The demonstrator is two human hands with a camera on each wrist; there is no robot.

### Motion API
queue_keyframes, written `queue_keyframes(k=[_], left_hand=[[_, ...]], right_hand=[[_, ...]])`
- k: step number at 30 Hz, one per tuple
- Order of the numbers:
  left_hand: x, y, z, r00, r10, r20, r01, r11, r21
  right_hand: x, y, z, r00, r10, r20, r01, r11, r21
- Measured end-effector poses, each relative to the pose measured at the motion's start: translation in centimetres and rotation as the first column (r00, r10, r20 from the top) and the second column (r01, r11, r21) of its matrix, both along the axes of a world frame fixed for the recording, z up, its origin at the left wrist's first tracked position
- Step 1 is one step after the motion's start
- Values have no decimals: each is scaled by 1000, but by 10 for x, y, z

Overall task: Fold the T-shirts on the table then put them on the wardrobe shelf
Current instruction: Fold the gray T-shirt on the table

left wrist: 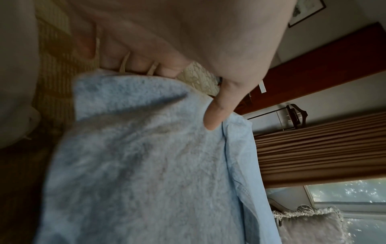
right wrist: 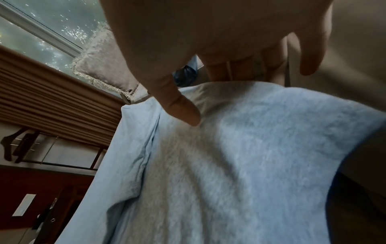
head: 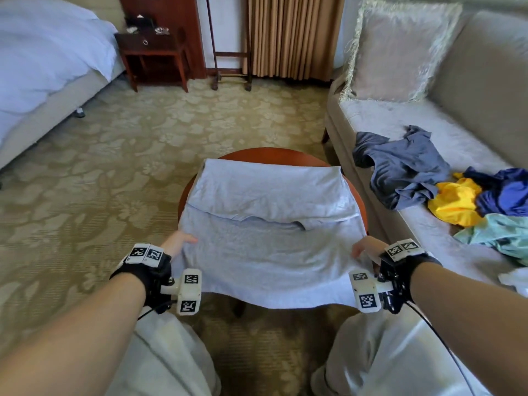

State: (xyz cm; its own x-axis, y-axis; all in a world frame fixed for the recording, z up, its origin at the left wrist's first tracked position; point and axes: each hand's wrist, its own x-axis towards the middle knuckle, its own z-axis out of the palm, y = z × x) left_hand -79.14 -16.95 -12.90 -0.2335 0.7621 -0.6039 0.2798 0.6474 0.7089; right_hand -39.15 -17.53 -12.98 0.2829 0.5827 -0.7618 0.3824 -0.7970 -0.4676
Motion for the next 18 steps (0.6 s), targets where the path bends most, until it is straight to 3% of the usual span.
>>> queue_keyframes(k=[4, 7, 10, 15, 18], left_hand=[[-10, -15, 15, 997, -34, -65, 27, 995, -101], [-23, -16, 16, 991, -81, -108, 73, 994, -80], [-28, -28, 29, 988, -59, -141, 49, 996, -75], [-47, -33, 33, 999, 32, -43, -35, 998, -52], [-48, -38, 49, 994, 102, -31, -101, 995, 19]], right_hand=[[11, -11, 12, 989, 47, 143, -49, 999, 11], [11, -13, 23, 978, 76, 195, -81, 997, 20], [6, -16, 29, 911, 277, 304, -280, 959, -38], [7, -28, 41, 937, 223, 267, -231, 973, -1], [19, -25, 52, 926, 286, 248, -306, 951, 46]])
